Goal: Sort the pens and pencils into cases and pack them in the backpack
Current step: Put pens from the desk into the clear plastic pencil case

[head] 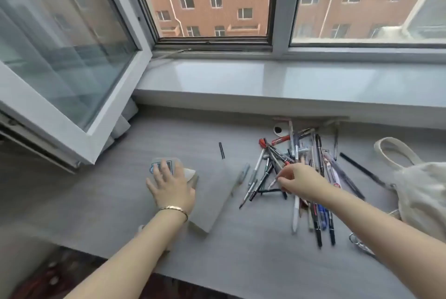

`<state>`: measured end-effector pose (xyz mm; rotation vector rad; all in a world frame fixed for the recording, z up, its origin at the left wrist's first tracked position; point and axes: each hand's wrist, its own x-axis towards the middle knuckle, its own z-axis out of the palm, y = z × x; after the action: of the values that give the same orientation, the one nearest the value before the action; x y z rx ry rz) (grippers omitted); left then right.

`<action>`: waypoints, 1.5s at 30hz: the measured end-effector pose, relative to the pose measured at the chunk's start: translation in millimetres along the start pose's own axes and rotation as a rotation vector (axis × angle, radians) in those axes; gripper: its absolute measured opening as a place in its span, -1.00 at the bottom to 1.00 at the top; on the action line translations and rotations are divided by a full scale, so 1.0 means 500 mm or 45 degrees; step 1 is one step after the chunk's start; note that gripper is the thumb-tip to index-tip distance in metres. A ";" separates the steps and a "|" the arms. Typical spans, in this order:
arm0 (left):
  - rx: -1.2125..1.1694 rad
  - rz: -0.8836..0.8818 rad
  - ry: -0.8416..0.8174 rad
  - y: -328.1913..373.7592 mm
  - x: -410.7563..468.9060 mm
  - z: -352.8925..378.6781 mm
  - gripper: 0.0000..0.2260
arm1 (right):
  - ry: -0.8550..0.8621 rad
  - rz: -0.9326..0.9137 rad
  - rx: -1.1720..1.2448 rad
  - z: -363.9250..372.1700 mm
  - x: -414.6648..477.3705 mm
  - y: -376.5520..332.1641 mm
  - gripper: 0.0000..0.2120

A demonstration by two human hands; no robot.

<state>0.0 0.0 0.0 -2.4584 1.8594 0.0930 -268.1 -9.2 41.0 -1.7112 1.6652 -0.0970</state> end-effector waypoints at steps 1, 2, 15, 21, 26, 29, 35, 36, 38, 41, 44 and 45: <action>0.021 -0.173 -0.169 -0.019 0.014 0.002 -0.26 | -0.013 0.016 0.009 0.011 0.007 0.000 -0.79; 0.013 -0.291 -0.295 -0.035 0.023 -0.003 -0.20 | -0.015 0.030 0.030 0.016 0.011 -0.005 -0.80; -1.204 -0.033 -0.670 0.014 0.024 -0.114 -0.02 | 0.050 0.022 0.611 0.075 -0.024 -0.097 -0.74; -1.381 0.231 -1.020 0.138 -0.060 -0.125 -0.08 | -0.155 0.065 1.279 0.074 -0.065 -0.109 -0.63; -1.162 0.403 -1.112 0.197 -0.126 -0.112 -0.14 | 0.013 0.008 1.152 0.073 -0.101 -0.056 -0.50; -1.138 0.372 -1.178 0.224 -0.147 -0.115 -0.27 | 0.052 -0.023 1.100 0.083 -0.114 -0.022 -0.19; -1.153 0.311 -1.220 0.263 -0.184 -0.109 -0.23 | 0.088 -0.004 1.318 0.096 -0.134 0.016 -0.38; -1.155 0.296 -1.225 0.271 -0.190 -0.106 -0.22 | 0.099 0.003 1.344 0.099 -0.136 0.024 -0.40; -1.163 0.262 -1.232 0.280 -0.196 -0.098 -0.21 | 0.132 0.017 1.377 0.104 -0.140 0.029 -0.37; -1.257 0.193 -1.202 0.290 -0.204 -0.080 -0.18 | 0.284 0.127 1.293 0.125 -0.140 0.042 -0.13; -1.414 0.070 -1.256 0.282 -0.215 -0.060 -0.33 | 0.337 0.251 1.022 0.114 -0.125 0.057 -0.21; -1.463 -0.018 -1.290 0.283 -0.213 -0.057 -0.35 | 0.310 0.264 1.027 0.106 -0.118 0.064 -0.24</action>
<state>-164.6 61.5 35.6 -1.9692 1.3607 2.3806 -276.1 70.1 10.5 -0.9380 1.6378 -0.7892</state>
